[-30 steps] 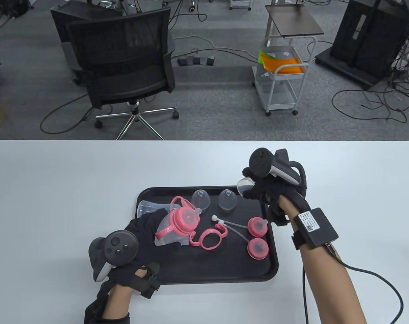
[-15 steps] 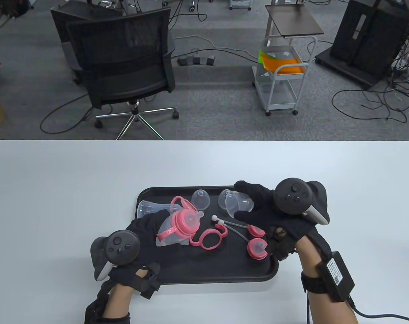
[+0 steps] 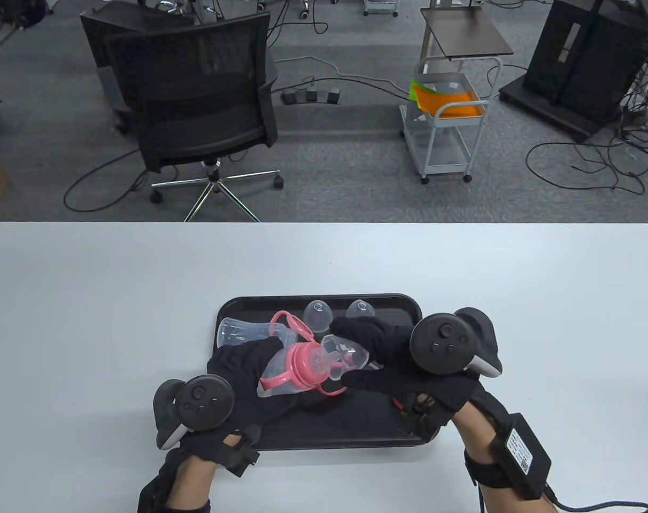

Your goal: Assemble baby bottles from components

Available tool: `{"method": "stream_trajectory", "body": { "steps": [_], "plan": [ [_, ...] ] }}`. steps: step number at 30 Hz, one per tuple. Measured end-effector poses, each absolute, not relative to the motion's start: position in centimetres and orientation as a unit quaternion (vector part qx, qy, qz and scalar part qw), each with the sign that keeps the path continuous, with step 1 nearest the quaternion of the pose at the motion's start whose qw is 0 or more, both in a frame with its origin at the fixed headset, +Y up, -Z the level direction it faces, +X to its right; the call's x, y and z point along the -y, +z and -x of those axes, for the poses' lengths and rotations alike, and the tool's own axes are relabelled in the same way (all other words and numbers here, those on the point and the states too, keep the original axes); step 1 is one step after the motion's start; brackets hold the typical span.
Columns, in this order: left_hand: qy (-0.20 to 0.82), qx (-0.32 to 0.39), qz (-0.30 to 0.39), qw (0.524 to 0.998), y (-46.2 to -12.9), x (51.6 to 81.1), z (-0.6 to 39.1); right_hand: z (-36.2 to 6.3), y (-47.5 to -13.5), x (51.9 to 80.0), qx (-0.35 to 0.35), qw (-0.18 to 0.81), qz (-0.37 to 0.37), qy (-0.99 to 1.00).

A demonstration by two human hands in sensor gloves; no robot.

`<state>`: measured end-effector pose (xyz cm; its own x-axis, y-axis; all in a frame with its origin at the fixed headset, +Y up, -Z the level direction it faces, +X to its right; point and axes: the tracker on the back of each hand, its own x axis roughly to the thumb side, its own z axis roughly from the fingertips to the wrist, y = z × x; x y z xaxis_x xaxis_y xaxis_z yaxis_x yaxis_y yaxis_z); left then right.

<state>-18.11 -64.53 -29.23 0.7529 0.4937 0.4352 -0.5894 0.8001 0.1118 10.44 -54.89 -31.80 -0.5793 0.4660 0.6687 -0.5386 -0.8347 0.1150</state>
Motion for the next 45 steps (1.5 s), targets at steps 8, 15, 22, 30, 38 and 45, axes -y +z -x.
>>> {"method": "stream_trajectory", "body": {
  "steps": [8,15,22,30,38,45],
  "plan": [
    [0.293,0.208,-0.132,0.924,-29.0,64.3,17.9,-8.6,-31.1,55.6,0.06,0.237,-0.362,0.9],
    [0.28,0.201,-0.133,0.929,-28.9,64.2,18.0,-8.2,-30.9,55.6,0.066,0.23,-0.357,0.903],
    [0.281,0.207,-0.147,0.925,-28.8,64.3,18.0,-8.0,-30.6,55.4,0.083,0.219,-0.357,0.904],
    [0.276,0.216,-0.16,0.923,-28.5,64.0,17.7,-7.9,-30.3,55.2,0.094,0.205,-0.353,0.908],
    [0.244,0.202,-0.194,0.928,-27.6,63.1,17.3,-7.9,-30.1,55.0,0.104,0.192,-0.349,0.911],
    [0.227,0.193,-0.207,0.932,-27.4,63.0,17.2,-7.8,-30.3,55.1,0.102,0.198,-0.351,0.91]
  ]
}}
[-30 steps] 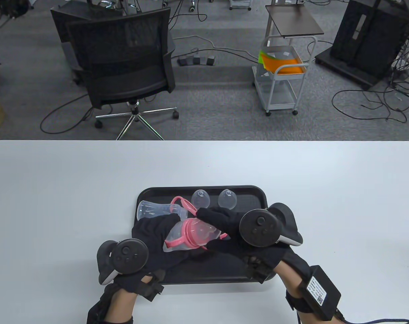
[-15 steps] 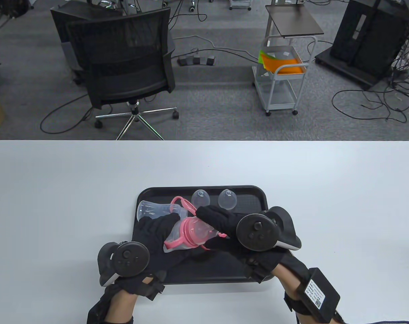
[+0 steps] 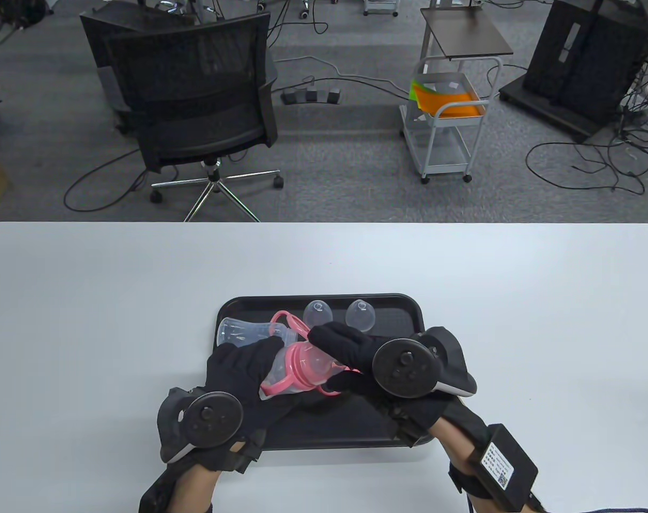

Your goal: Assemble baby bottles from components

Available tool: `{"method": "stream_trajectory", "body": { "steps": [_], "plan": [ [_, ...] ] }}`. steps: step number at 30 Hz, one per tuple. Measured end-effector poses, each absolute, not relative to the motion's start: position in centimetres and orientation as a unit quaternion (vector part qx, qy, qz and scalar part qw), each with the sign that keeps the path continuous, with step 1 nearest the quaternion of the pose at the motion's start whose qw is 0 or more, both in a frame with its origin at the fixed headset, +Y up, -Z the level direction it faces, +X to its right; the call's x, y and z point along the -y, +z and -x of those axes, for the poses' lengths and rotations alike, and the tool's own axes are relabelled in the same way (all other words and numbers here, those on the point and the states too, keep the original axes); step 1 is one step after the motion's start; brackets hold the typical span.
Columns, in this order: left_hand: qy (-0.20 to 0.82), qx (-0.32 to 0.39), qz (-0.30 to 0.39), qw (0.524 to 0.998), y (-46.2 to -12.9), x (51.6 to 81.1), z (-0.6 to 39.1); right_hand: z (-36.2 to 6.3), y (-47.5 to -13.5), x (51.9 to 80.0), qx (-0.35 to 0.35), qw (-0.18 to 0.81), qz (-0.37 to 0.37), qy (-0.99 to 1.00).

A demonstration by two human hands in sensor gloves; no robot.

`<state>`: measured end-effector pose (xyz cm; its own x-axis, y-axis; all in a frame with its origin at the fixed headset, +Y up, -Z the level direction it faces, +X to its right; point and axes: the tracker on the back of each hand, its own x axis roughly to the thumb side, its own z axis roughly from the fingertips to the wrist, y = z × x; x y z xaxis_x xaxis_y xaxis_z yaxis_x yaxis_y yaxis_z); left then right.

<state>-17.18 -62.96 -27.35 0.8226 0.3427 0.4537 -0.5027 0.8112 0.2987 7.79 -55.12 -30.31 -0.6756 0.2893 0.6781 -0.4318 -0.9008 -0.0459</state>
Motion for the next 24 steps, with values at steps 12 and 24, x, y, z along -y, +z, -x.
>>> {"method": "stream_trajectory", "body": {
  "steps": [12,24],
  "plan": [
    [0.201,0.19,-0.194,0.941,-27.4,63.0,16.8,-7.0,-30.6,55.7,0.083,0.191,-0.355,0.911],
    [0.173,0.167,-0.253,0.937,-26.4,62.3,16.6,-5.7,-28.0,54.9,0.138,0.189,-0.369,0.899]
  ]
}}
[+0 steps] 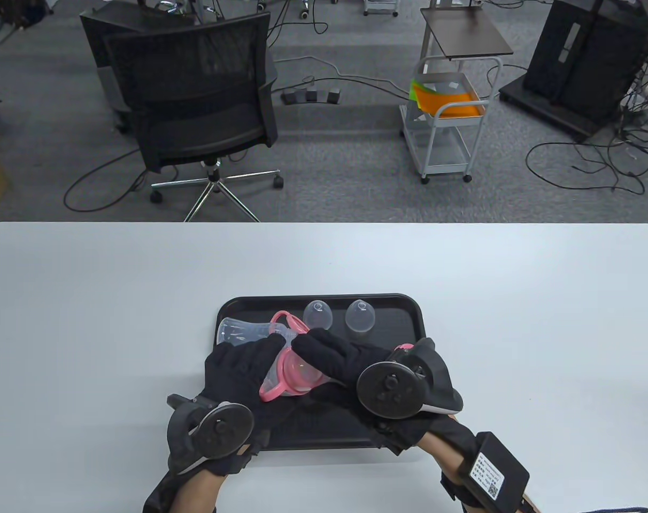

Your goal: Assemble baby bottles from components

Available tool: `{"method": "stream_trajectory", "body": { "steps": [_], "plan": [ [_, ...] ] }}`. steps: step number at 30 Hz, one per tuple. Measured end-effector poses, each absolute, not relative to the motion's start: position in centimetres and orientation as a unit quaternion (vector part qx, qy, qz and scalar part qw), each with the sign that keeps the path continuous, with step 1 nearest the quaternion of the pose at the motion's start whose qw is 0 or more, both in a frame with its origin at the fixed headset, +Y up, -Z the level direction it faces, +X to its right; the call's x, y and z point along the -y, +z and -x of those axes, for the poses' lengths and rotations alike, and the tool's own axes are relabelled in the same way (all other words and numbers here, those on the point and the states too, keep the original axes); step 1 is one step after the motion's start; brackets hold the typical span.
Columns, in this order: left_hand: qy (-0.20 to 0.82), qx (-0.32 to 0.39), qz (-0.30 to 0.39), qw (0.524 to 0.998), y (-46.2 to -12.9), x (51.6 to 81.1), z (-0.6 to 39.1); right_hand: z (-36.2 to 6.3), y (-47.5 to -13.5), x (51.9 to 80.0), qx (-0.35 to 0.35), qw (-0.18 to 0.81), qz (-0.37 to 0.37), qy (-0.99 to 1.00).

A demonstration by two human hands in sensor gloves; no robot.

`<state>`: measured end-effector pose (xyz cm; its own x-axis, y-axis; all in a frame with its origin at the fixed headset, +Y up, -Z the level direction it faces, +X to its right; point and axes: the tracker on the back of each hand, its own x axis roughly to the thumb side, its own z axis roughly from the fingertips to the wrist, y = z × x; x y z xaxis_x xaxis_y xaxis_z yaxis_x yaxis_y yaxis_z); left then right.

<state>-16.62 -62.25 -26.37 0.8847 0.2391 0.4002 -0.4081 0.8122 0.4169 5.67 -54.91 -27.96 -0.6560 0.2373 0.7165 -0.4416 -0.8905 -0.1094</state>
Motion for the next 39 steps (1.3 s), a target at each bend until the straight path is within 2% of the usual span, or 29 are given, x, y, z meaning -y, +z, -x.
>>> {"method": "stream_trajectory", "body": {
  "steps": [12,18,23,27,34,39],
  "plan": [
    [0.22,0.185,-0.26,0.922,-26.4,62.2,17.1,-4.2,-26.7,55.0,0.172,0.155,-0.366,0.901],
    [0.23,0.172,-0.271,0.919,-26.3,61.8,17.7,-4.6,-27.0,55.2,0.165,0.202,-0.367,0.893],
    [0.3,0.112,-0.276,0.906,-26.9,61.4,20.7,-6.2,-27.8,54.7,0.187,0.197,-0.312,0.91],
    [0.365,0.049,-0.275,0.888,-27.6,61.5,24.1,-8.8,-29.2,54.9,0.174,0.174,-0.278,0.929],
    [0.443,-0.029,-0.243,0.862,-30.3,62.1,29.4,-15.3,-31.6,57.6,0.125,0.203,-0.216,0.947],
    [0.474,-0.076,-0.219,0.85,-32.3,63.2,31.7,-18.0,-32.8,60.2,0.102,0.221,-0.185,0.952]
  ]
}}
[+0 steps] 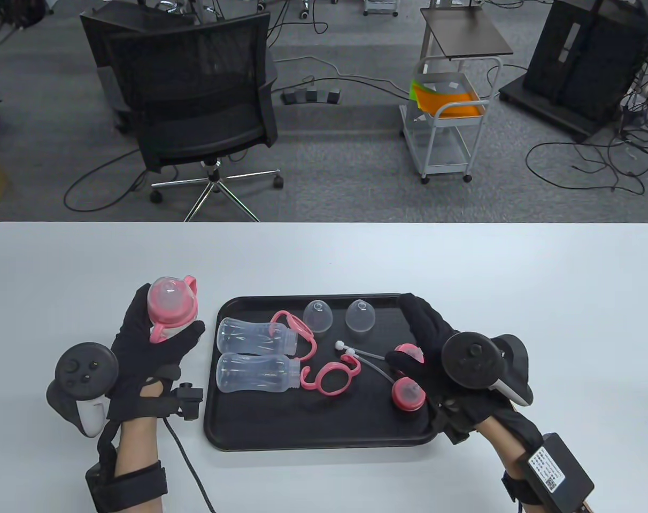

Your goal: Assemble baby bottles from components

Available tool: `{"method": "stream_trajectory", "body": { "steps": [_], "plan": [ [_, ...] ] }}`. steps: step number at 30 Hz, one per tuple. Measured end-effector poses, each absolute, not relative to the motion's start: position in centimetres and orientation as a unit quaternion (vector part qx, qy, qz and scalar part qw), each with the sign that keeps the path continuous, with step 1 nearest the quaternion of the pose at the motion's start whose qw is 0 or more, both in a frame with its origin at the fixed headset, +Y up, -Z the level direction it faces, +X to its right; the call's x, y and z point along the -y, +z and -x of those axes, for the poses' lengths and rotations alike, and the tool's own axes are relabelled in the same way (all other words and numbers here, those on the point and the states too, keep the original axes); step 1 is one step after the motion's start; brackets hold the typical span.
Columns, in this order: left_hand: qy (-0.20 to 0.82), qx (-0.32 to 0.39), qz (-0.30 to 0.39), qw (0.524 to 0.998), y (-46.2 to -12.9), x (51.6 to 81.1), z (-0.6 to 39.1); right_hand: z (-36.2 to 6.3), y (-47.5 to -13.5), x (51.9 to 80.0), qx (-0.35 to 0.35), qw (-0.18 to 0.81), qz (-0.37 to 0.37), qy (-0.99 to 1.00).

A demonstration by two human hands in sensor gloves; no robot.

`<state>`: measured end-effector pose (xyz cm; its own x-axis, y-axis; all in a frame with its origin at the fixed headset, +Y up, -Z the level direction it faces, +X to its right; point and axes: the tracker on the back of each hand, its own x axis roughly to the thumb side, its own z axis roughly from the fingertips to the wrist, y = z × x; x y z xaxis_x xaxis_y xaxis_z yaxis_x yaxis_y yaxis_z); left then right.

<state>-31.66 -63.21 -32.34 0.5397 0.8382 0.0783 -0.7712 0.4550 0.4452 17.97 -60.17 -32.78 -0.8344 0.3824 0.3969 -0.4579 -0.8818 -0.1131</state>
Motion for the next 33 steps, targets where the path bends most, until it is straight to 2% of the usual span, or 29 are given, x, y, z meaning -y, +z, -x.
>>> {"method": "stream_trajectory", "body": {
  "steps": [5,10,15,21,30,33],
  "plan": [
    [0.486,-0.113,-0.183,0.847,-35.4,65.5,32.5,-19.5,-34.0,63.1,0.076,0.22,-0.166,0.958],
    [0.537,-0.153,-0.124,0.82,-38.2,68.6,32.9,-20.5,-34.6,64.8,0.061,0.22,-0.148,0.962],
    [0.53,-0.18,-0.094,0.823,-39.8,71.0,33.7,-21.4,-34.8,66.0,0.053,0.219,-0.135,0.965],
    [0.563,-0.191,-0.062,0.801,-41.1,73.3,34.3,-21.9,-35.1,66.7,0.045,0.219,-0.126,0.966],
    [0.573,-0.194,-0.041,0.795,-41.9,75.6,34.3,-21.7,-34.9,66.9,0.044,0.21,-0.128,0.968],
    [0.596,-0.191,-0.045,0.778,-41.8,76.0,34.3,-21.7,-34.9,66.8,0.042,0.211,-0.127,0.968]
  ]
}}
